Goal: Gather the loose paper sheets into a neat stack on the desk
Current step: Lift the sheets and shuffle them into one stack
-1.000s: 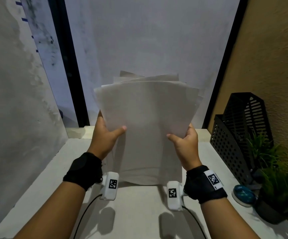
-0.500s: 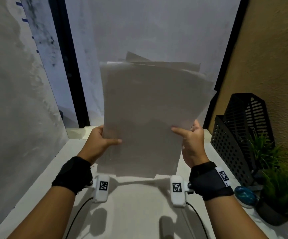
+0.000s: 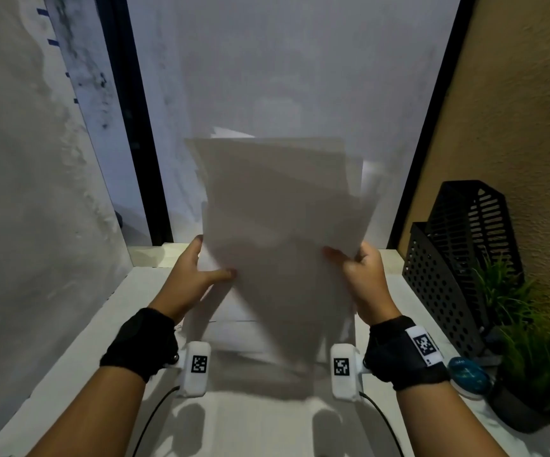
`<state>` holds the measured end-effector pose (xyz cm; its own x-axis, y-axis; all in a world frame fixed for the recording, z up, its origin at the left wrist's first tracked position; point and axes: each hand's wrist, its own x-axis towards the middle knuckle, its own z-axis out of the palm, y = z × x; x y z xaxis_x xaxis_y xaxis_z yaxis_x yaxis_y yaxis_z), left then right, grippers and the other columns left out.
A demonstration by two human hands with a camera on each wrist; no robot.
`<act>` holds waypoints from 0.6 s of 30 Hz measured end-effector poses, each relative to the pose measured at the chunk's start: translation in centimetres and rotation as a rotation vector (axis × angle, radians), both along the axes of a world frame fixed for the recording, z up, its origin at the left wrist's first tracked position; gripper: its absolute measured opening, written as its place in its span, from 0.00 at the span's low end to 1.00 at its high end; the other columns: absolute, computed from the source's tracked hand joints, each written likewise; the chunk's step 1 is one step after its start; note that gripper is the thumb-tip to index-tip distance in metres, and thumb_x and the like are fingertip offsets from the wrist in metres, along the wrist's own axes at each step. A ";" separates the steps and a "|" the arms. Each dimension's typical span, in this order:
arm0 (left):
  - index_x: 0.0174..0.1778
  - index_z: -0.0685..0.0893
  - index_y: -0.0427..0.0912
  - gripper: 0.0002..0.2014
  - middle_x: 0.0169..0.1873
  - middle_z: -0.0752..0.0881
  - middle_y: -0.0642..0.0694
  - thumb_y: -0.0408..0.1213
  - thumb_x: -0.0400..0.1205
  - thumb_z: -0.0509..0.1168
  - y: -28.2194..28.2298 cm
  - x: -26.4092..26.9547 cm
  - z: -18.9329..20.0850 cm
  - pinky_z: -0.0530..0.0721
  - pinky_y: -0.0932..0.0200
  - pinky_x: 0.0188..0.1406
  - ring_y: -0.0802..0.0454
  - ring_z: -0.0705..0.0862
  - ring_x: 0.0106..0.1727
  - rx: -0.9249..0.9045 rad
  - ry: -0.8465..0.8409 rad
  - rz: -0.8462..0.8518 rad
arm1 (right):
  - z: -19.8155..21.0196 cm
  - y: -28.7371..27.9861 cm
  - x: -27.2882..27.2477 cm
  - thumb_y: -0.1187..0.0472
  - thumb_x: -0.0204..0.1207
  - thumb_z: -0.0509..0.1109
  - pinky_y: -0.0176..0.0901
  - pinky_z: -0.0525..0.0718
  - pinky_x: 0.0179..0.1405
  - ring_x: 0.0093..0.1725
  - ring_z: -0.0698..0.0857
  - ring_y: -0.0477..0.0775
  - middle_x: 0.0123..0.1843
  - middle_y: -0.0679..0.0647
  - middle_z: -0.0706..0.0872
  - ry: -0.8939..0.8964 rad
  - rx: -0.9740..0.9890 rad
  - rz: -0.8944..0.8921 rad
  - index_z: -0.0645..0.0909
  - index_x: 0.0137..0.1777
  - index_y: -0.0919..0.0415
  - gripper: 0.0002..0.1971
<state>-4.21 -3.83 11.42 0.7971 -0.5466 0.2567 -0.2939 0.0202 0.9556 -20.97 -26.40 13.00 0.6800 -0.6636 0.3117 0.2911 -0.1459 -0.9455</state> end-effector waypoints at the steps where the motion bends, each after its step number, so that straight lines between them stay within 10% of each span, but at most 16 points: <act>1: 0.72 0.79 0.52 0.30 0.72 0.83 0.60 0.32 0.75 0.79 0.2 0.0 0.1 0.77 0.49 0.76 0.57 0.82 0.70 0.038 -0.021 -0.003 | 0.3 -0.1 0.0 0.71 0.80 0.72 0.36 0.89 0.39 0.40 0.91 0.42 0.42 0.44 0.93 0.006 0.027 0.011 0.87 0.51 0.56 0.09; 7: 0.63 0.80 0.45 0.29 0.52 0.91 0.47 0.15 0.70 0.74 -0.1 -0.6 0.8 0.89 0.47 0.60 0.50 0.90 0.54 0.056 -0.154 0.033 | 0.7 0.8 -0.1 0.73 0.78 0.71 0.45 0.89 0.55 0.57 0.92 0.54 0.56 0.52 0.94 0.064 -0.056 0.004 0.85 0.61 0.58 0.15; 13: 0.86 0.58 0.36 0.33 0.64 0.65 0.69 0.22 0.86 0.62 -3.3 -3.6 0.1 0.61 0.94 0.55 0.86 0.67 0.55 -0.091 -0.274 0.219 | -0.4 4.7 1.3 0.57 0.88 0.66 0.35 0.87 0.58 0.57 0.89 0.37 0.56 0.34 0.90 -0.114 -0.238 -0.201 0.76 0.69 0.41 0.13; 18: 0.84 0.62 0.62 0.36 0.78 0.71 0.64 0.25 0.86 0.64 -3.0 -3.2 -2.5 0.65 0.66 0.78 0.64 0.70 0.80 -0.143 -0.176 0.281 | -1.6 5.1 1.3 0.71 0.81 0.70 0.28 0.84 0.50 0.51 0.89 0.33 0.50 0.25 0.89 -0.123 -0.117 -0.232 0.78 0.58 0.36 0.23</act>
